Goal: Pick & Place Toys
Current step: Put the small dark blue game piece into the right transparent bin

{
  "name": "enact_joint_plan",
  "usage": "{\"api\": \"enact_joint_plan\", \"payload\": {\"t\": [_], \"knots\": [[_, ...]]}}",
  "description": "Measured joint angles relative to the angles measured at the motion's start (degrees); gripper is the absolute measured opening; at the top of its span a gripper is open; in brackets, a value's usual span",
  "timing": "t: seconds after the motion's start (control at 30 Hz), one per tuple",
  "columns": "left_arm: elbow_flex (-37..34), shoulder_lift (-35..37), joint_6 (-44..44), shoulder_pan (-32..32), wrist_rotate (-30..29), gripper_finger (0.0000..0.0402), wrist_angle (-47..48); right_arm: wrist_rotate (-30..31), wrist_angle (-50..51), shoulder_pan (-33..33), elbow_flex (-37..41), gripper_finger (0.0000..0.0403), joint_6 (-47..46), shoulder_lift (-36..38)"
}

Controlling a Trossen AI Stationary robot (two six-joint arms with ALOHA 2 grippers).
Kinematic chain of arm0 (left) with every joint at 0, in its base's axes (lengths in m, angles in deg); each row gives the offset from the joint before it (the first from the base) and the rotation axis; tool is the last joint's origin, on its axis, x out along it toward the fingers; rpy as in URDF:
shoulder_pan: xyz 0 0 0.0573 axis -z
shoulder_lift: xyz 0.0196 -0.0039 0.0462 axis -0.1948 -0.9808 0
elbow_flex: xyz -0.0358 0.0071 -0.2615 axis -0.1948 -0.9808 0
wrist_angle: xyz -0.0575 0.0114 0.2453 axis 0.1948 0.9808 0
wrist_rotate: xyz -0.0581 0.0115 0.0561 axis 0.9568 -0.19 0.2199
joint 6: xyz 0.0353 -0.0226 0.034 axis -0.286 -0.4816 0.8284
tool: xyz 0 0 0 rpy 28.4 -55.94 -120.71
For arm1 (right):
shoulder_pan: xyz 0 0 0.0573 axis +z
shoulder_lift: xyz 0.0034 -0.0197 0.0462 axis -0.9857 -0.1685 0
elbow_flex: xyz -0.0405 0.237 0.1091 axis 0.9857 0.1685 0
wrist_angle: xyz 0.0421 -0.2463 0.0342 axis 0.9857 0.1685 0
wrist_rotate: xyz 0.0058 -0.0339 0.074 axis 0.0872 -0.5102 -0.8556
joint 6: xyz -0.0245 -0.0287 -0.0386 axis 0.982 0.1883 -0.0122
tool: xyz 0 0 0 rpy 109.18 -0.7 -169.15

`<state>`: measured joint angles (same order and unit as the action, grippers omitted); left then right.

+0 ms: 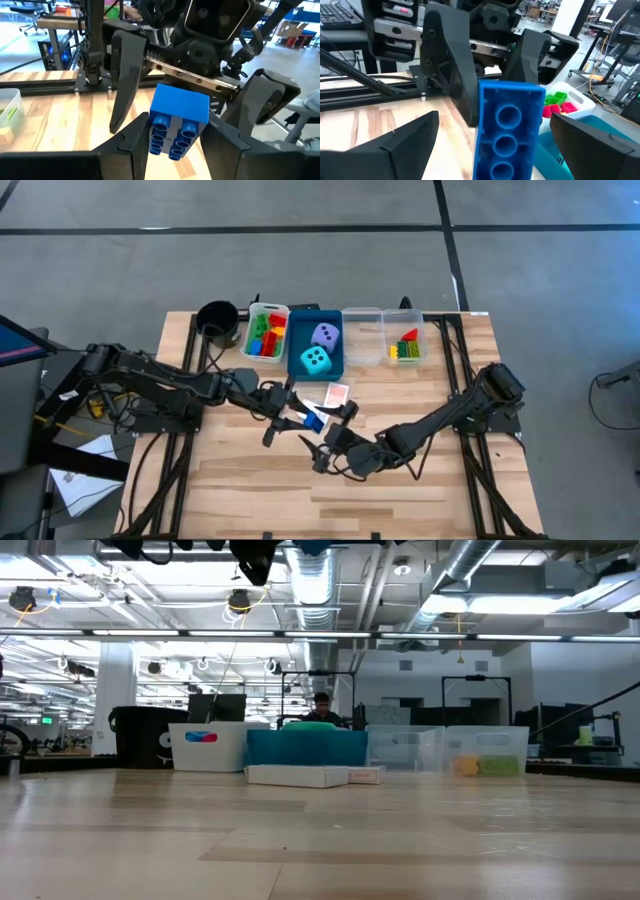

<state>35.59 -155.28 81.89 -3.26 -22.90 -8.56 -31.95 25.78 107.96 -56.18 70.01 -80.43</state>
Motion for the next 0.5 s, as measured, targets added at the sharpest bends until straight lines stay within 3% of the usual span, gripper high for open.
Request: {"api": "enact_joint_plan", "payload": {"t": [0.5], "knots": [[0.0,0.11,-0.02,0.0,0.04,0.0141,-1.84,0.31,0.21,-0.04,0.02,0.0376,-2.52,0.0]]}}
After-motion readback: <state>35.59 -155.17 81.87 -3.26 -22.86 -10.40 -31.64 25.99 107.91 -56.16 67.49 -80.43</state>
